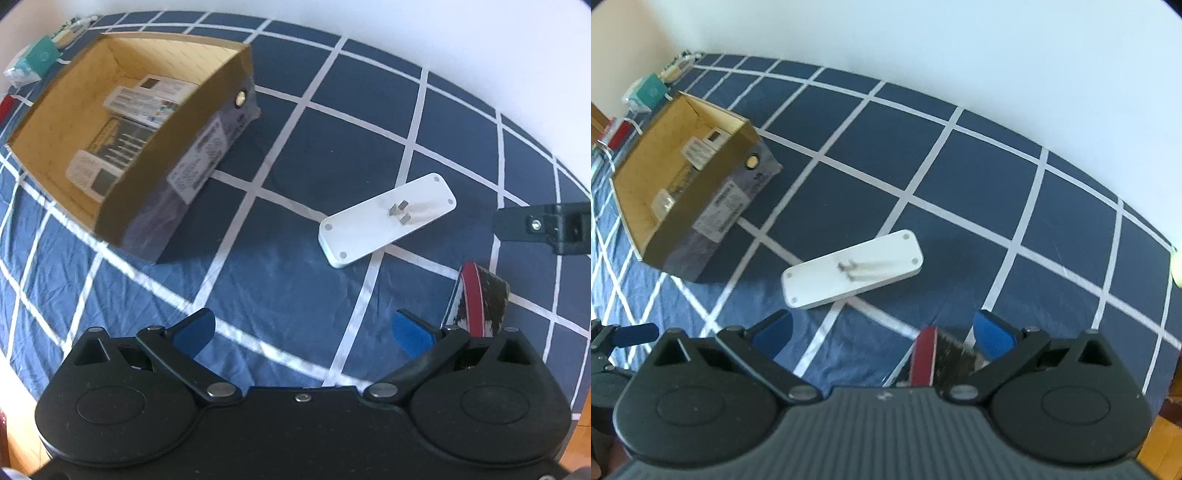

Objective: Organize objects
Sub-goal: 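Lift the right tool out of the box and move toward the white power strip, then lower the open right tool over the white power strip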

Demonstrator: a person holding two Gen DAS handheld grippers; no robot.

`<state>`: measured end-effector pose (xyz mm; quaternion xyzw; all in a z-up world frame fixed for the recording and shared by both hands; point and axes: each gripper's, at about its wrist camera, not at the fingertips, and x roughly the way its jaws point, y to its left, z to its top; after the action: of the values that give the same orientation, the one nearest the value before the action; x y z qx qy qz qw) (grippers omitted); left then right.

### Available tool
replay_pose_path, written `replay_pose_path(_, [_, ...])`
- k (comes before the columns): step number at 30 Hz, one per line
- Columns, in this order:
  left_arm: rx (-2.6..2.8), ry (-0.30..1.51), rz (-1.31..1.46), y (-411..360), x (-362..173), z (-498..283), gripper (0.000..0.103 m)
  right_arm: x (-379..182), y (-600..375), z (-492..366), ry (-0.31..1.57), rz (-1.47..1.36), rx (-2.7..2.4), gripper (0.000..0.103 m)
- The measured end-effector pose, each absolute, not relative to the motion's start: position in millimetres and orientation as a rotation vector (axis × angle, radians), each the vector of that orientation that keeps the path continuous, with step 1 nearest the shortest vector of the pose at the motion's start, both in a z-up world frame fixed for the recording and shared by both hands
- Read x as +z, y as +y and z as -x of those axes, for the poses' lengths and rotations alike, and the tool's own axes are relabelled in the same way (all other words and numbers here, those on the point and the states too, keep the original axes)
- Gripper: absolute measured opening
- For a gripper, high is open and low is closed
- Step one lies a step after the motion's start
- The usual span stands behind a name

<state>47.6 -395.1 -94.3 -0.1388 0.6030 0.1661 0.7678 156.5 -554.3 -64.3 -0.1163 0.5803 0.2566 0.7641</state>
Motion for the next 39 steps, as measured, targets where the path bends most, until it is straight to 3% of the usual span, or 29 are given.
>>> replay_pose_path(18, [0.375,1.406,0.32,-390.7,-163.7,-113.8,0.103,-171.3,-515.9,-228.9,1.415,0.347,0.629,0.103])
replay_pose_path(30, [0.364,1.419,0.348,-388.2,-175.5,-120.8,0.103,-197.8,-498.5,-233.3,1.428,0.424,0.659,0.103])
replay_pose_path(35, [0.356,1.417,0.363,-385.8,-176.5,-120.7,0.103,-197.1,-497.0,-233.2,1.434,0.417,0.676,0.095])
replay_pose_path(37, [0.356,1.414,0.37,-384.6,-176.9,-120.6,0.103,-194.9,-498.5,-234.5,1.458,0.385,0.691,0.083])
replay_pose_path(39, [0.351,1.409,0.379,-384.0,-176.6,-120.8,0.103,-192.8,-498.4,-233.6,1.46,0.377,0.684,0.081])
